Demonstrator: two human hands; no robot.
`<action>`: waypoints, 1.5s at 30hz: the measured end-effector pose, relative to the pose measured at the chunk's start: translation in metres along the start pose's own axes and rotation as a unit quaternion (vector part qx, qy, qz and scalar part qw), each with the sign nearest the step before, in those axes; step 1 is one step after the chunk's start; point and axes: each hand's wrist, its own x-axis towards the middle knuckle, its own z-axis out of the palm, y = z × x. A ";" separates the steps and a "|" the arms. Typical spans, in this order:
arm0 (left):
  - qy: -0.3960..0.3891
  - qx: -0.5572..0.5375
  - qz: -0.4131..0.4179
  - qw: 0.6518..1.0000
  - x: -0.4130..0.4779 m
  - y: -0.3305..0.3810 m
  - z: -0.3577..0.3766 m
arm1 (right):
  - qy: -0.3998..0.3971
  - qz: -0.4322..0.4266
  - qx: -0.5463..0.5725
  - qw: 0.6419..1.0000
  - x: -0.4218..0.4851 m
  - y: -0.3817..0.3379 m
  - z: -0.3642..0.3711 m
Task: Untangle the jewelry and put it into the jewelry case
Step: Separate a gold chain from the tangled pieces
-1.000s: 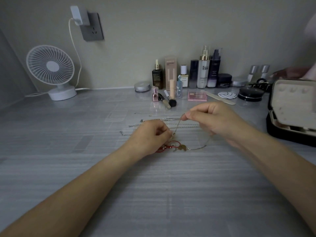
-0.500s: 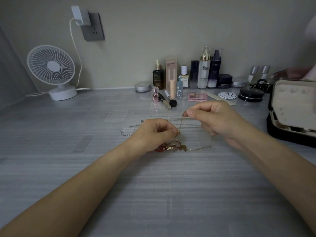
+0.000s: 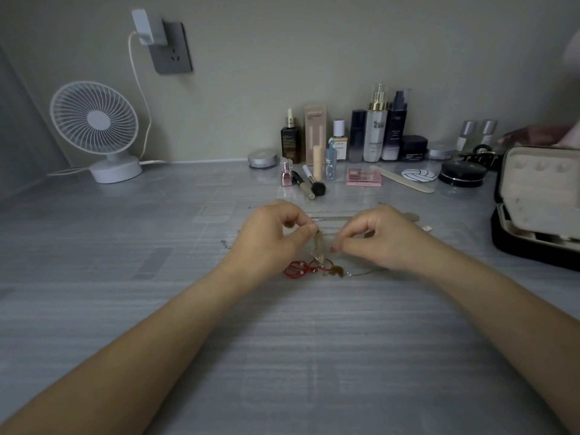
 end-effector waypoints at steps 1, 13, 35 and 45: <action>0.014 0.054 0.032 0.998 0.000 -0.001 0.000 | -0.004 -0.004 -0.007 1.000 0.001 0.001 0.000; 0.007 -0.055 -0.085 0.995 0.005 -0.001 -0.005 | 0.091 0.027 0.141 0.985 0.000 -0.004 -0.004; -0.017 -0.312 -0.180 0.933 0.006 0.003 -0.004 | 0.101 0.083 0.311 0.941 0.001 -0.009 -0.011; -0.070 -0.405 -0.188 0.892 0.002 0.009 -0.002 | 0.042 0.127 0.360 0.923 0.002 -0.011 -0.007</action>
